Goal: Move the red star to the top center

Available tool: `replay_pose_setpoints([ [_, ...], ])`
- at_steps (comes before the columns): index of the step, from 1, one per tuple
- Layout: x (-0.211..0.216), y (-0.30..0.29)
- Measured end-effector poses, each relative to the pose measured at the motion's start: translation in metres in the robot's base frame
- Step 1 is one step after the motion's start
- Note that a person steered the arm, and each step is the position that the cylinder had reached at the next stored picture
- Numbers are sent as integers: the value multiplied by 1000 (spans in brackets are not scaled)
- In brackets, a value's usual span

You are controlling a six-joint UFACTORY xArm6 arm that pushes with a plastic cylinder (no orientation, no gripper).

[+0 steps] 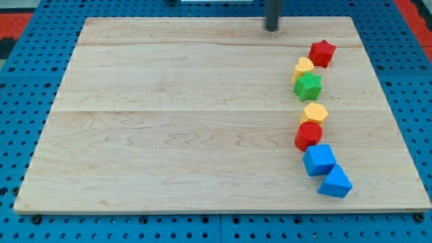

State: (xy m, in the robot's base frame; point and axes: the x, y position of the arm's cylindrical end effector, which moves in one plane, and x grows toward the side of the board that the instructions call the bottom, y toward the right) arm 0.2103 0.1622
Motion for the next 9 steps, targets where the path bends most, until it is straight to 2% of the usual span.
replay_pose_setpoints([
  [1, -11, 135],
  [2, -9, 183],
  [3, 2, 183],
  [4, 78, 178],
  [5, 115, 127],
  [6, 117, 41],
  [7, 88, -8],
  [8, 72, 27],
  [9, 63, 31],
])
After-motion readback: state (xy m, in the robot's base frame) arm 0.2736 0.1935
